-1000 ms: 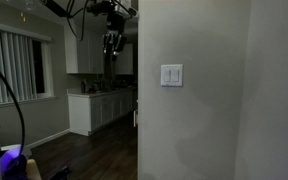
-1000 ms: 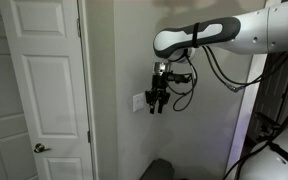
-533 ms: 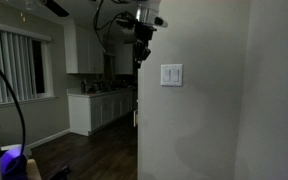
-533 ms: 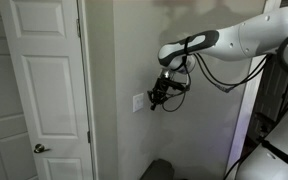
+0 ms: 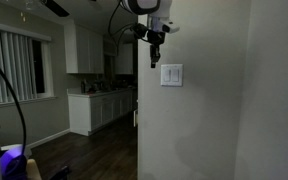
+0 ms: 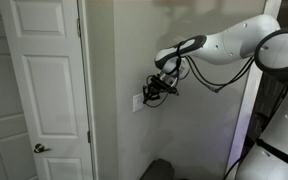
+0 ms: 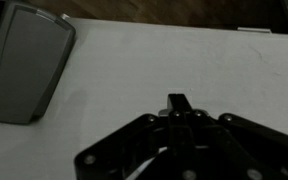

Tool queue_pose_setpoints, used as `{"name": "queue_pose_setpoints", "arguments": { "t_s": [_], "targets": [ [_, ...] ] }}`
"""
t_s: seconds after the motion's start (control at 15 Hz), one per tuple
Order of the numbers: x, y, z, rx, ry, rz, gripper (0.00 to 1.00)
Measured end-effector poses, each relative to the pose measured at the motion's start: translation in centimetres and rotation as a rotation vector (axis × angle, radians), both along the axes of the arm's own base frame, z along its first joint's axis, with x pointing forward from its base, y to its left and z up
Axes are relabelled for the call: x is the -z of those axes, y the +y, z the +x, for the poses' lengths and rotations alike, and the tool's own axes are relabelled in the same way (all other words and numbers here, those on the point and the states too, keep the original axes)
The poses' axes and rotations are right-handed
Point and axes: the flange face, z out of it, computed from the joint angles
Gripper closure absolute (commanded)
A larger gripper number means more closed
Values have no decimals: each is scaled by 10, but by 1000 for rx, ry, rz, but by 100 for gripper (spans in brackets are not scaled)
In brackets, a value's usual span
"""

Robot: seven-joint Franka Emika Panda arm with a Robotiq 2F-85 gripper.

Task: Turn on the right light switch

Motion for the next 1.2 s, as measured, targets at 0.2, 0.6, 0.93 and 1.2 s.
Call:
{"name": "queue_pose_setpoints", "arguments": {
  "t_s": [0.2, 0.6, 0.93, 1.2],
  "targets": [
    [-2, -11, 10, 143, -47, 37, 100],
    [1, -35, 30, 436, -156, 75, 100],
    [17, -48, 41, 675, -258, 70, 100],
    [46, -49, 42, 764, -258, 14, 100]
  ]
}}
